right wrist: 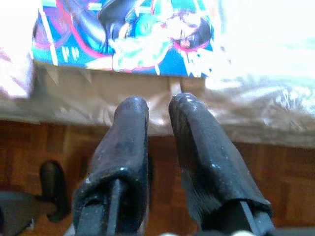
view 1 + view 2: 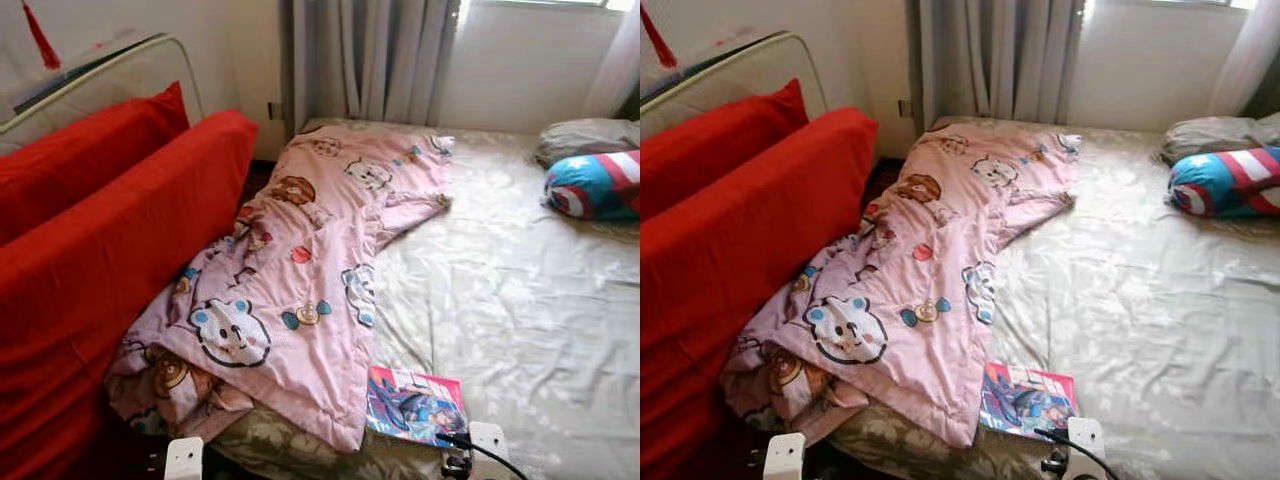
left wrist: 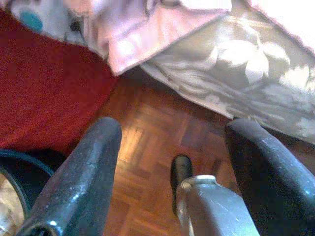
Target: Clean up the room
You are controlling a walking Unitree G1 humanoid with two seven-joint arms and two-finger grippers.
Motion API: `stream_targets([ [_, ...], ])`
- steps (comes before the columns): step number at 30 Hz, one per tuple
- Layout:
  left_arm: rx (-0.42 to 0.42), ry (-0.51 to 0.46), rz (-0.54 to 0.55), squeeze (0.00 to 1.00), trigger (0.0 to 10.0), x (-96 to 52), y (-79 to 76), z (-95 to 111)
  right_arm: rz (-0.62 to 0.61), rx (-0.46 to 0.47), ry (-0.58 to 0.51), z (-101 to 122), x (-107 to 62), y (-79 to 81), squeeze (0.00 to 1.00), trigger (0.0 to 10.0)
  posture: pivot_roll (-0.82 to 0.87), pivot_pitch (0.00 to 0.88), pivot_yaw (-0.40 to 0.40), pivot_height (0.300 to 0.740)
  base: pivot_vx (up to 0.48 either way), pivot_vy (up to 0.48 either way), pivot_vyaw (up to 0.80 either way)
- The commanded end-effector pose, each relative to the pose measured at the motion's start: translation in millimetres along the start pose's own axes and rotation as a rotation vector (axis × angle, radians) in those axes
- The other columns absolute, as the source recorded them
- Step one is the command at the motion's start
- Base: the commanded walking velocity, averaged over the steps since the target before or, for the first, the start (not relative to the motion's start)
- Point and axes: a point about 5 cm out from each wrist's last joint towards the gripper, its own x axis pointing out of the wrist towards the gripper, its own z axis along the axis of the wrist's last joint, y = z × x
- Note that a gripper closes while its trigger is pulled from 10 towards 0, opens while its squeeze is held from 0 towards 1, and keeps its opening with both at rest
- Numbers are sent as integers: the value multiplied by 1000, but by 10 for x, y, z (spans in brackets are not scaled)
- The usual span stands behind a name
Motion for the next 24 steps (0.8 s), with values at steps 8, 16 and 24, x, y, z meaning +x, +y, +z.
stream_targets([
  [8,-50,-276,-2,0,10000,59,9,592,-4,-4,-67,13,-25,-59,0,10000,-64,0,1,740,0,0,0],
  [16,-84,-482,-25,0,10000,13,-31,942,13,6,-165,95,-36,-39,0,10000,-74,0,11,740,0,0,0],
  [24,-71,-624,-50,0,10000,-69,-50,1120,61,-1,-547,1071,-57,82,0,10000,-93,0,25,740,0,0,0],
])
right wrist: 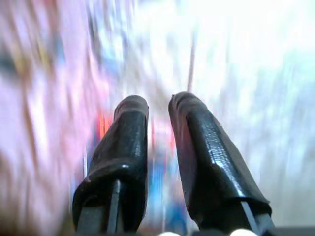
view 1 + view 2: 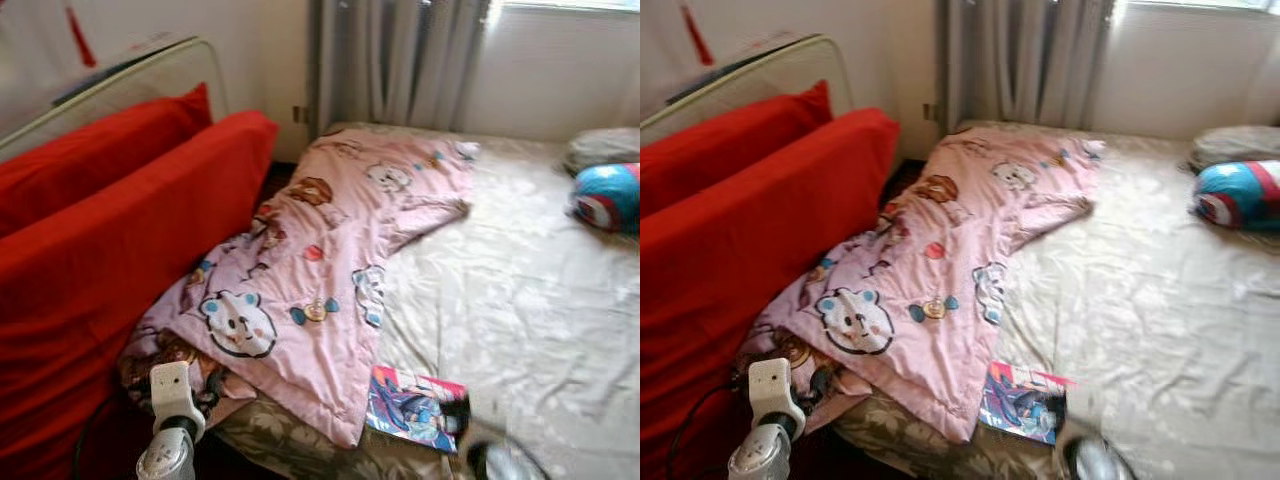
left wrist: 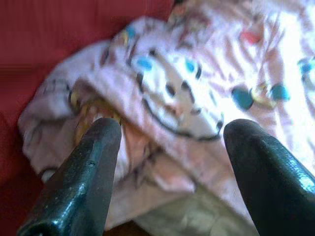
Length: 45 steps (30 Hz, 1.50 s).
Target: Clean up the room
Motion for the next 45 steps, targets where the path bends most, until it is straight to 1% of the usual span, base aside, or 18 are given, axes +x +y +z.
stream_targets([
  [1,8,-33,5,0,10000,-7,37,40,-15,24,-16,-37,-37,-15,0,10000,-98,0,27,740,0,0,0],
  [3,10,-44,3,0,10000,-11,38,52,-13,21,-36,-8,-31,-12,0,10000,-105,0,29,740,0,0,0],
  [4,15,-67,-5,0,10000,-17,27,79,-8,19,-84,63,-19,-5,0,10000,-107,0,27,740,0,0,0],
  [6,19,-79,-9,0,10000,-19,20,93,-5,19,-102,90,-15,-2,0,10000,-107,0,27,740,0,0,0],
  [9,14,-136,-12,0,10000,-19,18,179,-4,29,-179,192,-11,0,0,10000,-90,0,13,740,0,0,0],
  [14,20,-174,-19,0,10000,-21,32,249,2,25,-225,246,-21,3,0,10000,-91,0,11,740,0,0,0],
  [15,18,-190,-26,0,10000,-18,30,282,9,7,-252,291,-25,-5,0,10000,-91,0,12,740,0,0,0],
  [17,22,-203,-42,0,10000,-6,13,316,7,5,-270,322,-25,-12,0,10000,-94,0,15,740,0,0,0],
  [21,20,-206,-50,0,10000,9,0,334,22,-9,-279,343,-22,-1,0,10000,-92,0,13,740,0,0,0],
  [25,14,-221,-66,0,10000,60,-48,406,17,7,-305,410,-6,-15,0,10000,-101,0,18,740,0,0,0],
  [26,11,-237,-76,0,10000,84,-81,459,16,17,-319,443,4,-2,0,10000,-104,0,22,740,0,0,0],
  [27,-7,-262,-84,0,10000,118,-133,542,28,30,-324,461,19,68,0,10000,-102,0,23,740,0,0,0],
  [30,-15,-275,-88,0,10000,148,-155,603,30,40,-331,485,32,118,0,10000,-102,0,20,740,0,0,0],
  [32,-8,-284,-88,0,10000,153,-150,625,29,37,-335,488,28,123,0,10000,-102,0,21,740,0,0,0],
  [36,1,-296,-85,0,10000,158,-113,673,8,29,-330,466,11,82,0,10000,-94,0,15,740,0,0,0],
  [40,11,-297,-91,0,10000,138,-73,690,-4,6,-303,443,0,43,0,10000,-88,0,10,740,0,0,0],
  [41,12,-296,-88,0,10000,135,-39,692,-3,2,-297,434,-2,41,0,10000,-86,0,9,730,0,0,0],
  [45,15,-298,-85,0,10000,135,-6,709,8,4,-299,434,-4,57,0,10000,-82,0,6,715,0,0,0],
])
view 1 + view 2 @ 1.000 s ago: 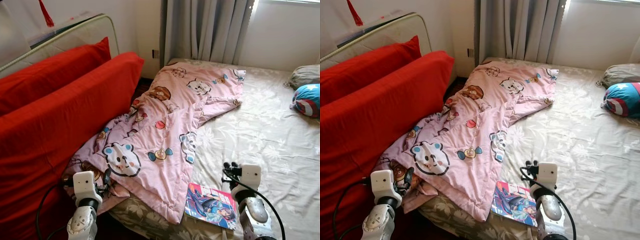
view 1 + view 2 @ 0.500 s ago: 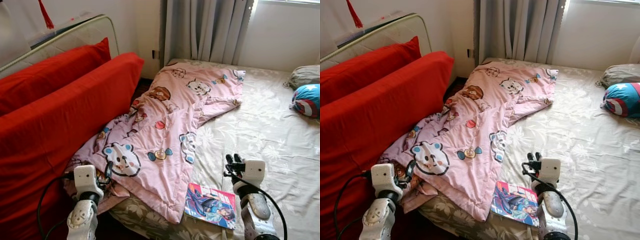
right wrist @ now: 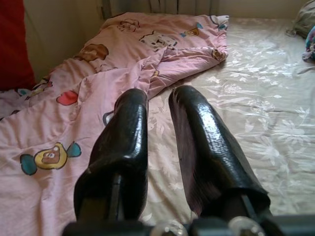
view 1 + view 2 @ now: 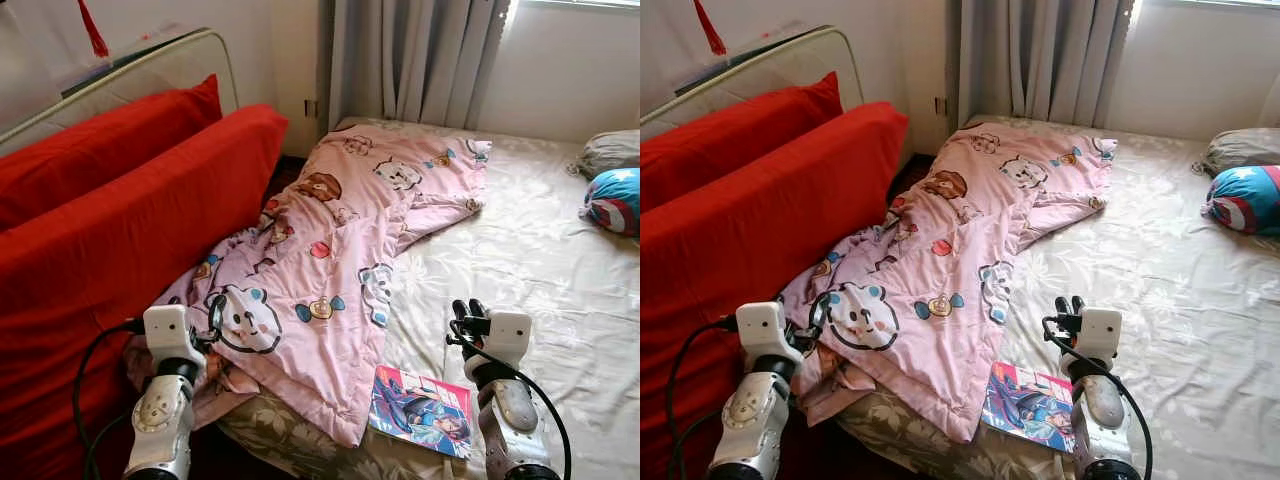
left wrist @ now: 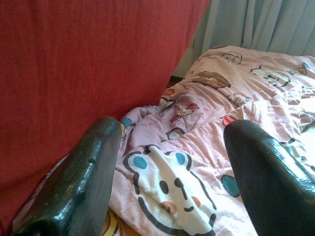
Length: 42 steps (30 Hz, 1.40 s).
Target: Clean up the room
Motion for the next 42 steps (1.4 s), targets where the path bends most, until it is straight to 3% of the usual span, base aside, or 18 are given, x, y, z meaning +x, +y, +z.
stream_targets([
  [1,2,-7,5,0,10000,4,47,36,9,-4,-5,12,-4,15,0,10000,-82,0,6,710,0,0,0],
  [19,6,0,10,0,10000,16,30,56,38,-2,-29,106,64,85,0,10000,-78,0,-4,705,0,0,0],
  [27,14,-3,1,0,10000,73,30,105,36,24,-48,154,123,167,0,10000,-57,0,13,675,0,0,0],
  [36,8,11,5,0,10000,-36,8,48,17,31,-37,92,46,129,0,10000,-59,0,8,675,0,0,0],
  [42,5,13,2,0,10000,-16,-9,59,42,9,-51,162,96,150,0,10000,-62,0,-4,675,0,0,0],
])
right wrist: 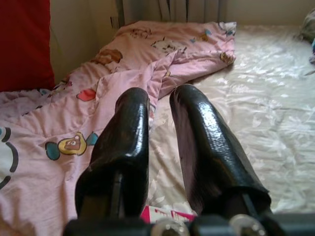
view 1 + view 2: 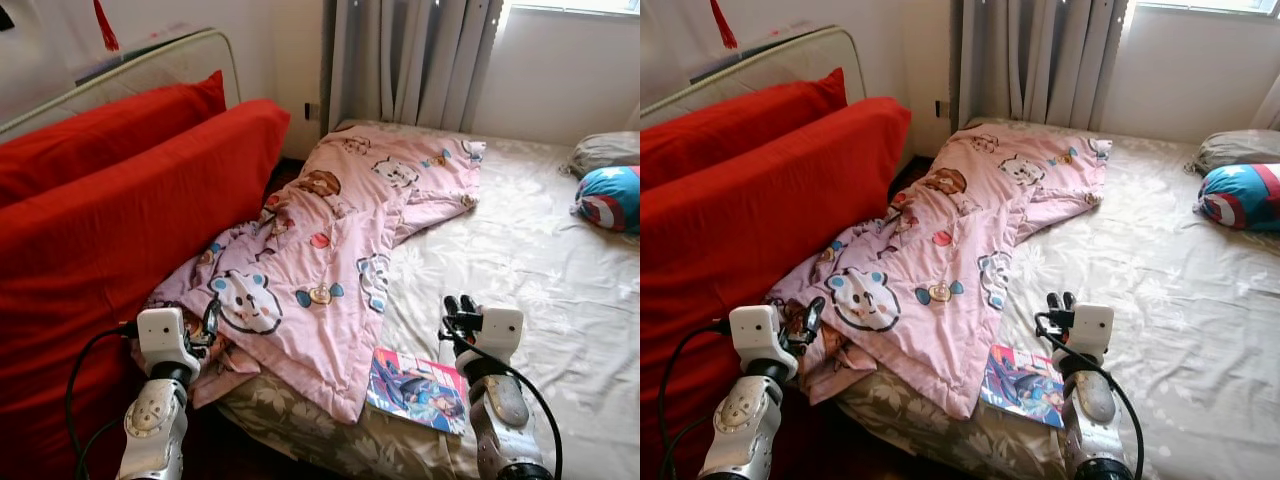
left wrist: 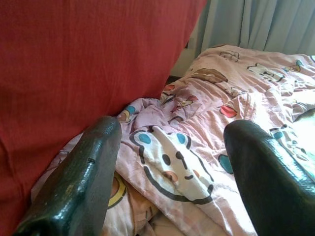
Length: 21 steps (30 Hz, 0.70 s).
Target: Clean up the room
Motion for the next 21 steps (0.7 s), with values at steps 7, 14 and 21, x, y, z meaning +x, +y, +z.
stream_targets([
  [7,-1,8,20,0,10000,-57,41,9,37,-9,2,54,58,71,0,10000,-31,0,-3,675,0,0,0],
  [14,11,23,19,0,10000,-123,70,-20,37,-9,-8,34,19,88,0,10000,-35,0,6,653,0,0,0],
  [21,13,35,16,0,10000,-109,71,-17,19,-19,-20,56,-11,3,0,10000,-57,0,12,653,0,0,0],
])
